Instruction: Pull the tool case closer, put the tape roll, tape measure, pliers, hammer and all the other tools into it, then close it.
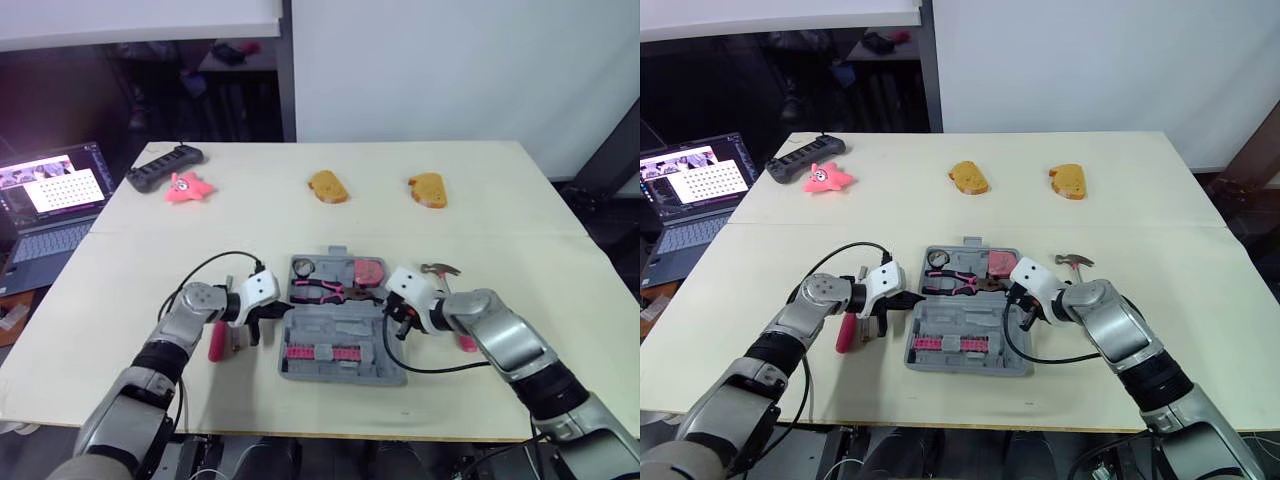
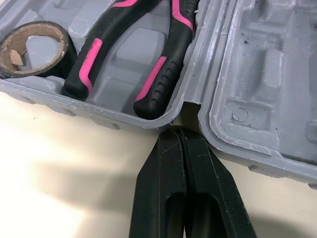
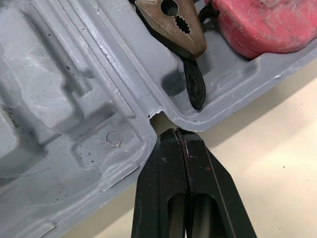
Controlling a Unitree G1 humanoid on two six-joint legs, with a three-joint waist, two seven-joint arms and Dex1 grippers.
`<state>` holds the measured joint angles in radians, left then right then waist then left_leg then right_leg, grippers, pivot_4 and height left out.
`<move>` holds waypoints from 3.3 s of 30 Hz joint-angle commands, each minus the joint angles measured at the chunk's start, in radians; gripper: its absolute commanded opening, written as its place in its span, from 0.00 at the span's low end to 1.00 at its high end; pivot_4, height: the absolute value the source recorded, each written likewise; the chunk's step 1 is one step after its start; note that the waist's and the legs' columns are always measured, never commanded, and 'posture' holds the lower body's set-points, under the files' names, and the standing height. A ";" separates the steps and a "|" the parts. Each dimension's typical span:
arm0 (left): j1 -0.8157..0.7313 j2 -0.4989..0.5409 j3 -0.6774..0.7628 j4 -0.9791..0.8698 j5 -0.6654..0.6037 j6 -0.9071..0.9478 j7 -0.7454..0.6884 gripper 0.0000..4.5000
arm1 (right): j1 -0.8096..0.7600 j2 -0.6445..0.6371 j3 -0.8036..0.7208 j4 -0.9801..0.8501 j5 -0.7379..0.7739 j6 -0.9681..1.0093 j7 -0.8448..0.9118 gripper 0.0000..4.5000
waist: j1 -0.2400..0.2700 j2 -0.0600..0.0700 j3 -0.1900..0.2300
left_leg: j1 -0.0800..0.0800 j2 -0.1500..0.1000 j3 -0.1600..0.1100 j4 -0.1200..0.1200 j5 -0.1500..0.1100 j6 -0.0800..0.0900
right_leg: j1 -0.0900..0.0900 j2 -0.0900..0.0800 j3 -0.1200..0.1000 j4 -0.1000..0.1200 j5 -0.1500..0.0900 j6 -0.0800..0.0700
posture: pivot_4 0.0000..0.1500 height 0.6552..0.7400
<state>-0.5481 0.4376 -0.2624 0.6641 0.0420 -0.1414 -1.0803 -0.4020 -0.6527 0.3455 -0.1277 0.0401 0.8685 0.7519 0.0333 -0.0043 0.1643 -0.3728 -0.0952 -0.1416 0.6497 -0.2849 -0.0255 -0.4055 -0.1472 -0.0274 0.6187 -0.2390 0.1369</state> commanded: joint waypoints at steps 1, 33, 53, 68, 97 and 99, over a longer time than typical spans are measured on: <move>0.043 -0.014 -0.031 -0.036 0.012 0.014 -0.011 0.00 | 0.022 0.041 0.024 -0.079 0.017 0.023 -0.003 0.00 | -0.002 0.000 0.000 | 0.000 0.000 0.000 0.000 0.000 0.000 | 0.000 0.000 0.000 0.000 0.000 0.000 | 1.00 1.00; 0.246 0.066 -0.032 -0.320 -0.030 0.146 -0.046 0.00 | 0.103 0.064 0.052 -0.226 0.036 0.177 -0.022 0.00 | -0.025 -0.001 -0.002 | 0.000 0.001 0.000 -0.001 -0.002 0.002 | 0.000 0.000 0.000 -0.002 0.000 0.000 | 1.00 1.00; 0.230 0.074 -0.021 -0.282 -0.028 0.136 -0.037 0.00 | 0.113 0.057 0.046 -0.226 0.032 0.184 -0.024 0.00 | -0.025 -0.001 -0.003 | 0.001 0.001 0.000 -0.001 -0.002 0.003 | 0.000 0.000 0.000 -0.001 0.000 0.000 | 1.00 1.00; 0.330 0.283 0.198 -0.623 -0.227 0.325 -0.090 0.00 | 0.234 -0.158 -0.342 -0.357 0.144 -0.020 0.065 0.00 | -0.026 -0.001 0.002 | -0.002 0.003 0.001 -0.001 -0.002 0.003 | -0.004 -0.001 0.001 -0.001 0.000 0.000 | 1.00 1.00; 0.650 0.503 0.688 -0.167 -0.342 0.150 -0.094 1.00 | 0.929 -0.158 -1.177 -0.195 0.332 -0.488 0.335 0.98 | -0.021 -0.002 0.008 | -0.001 0.005 0.005 -0.003 -0.005 0.006 | -0.002 -0.003 0.002 -0.005 -0.001 0.001 | 1.00 1.00; 0.672 0.473 0.673 -0.254 -0.348 0.173 -0.067 1.00 | 0.920 -0.158 -1.191 -0.262 0.378 -0.430 0.313 0.98 | -0.021 -0.001 0.008 | -0.001 0.005 0.005 -0.003 -0.005 0.006 | -0.002 -0.002 0.003 -0.005 -0.001 0.001 | 1.00 1.00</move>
<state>0.1117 0.9210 0.4100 0.4795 -0.2953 0.0178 -1.1687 0.5233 -0.8045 -0.8019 -0.3205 0.3728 0.4073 1.0828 0.0126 -0.0053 0.1720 -0.3735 -0.0903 -0.1363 0.6472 -0.2898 -0.0198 -0.4070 -0.1496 -0.0244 0.6140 -0.2404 0.1382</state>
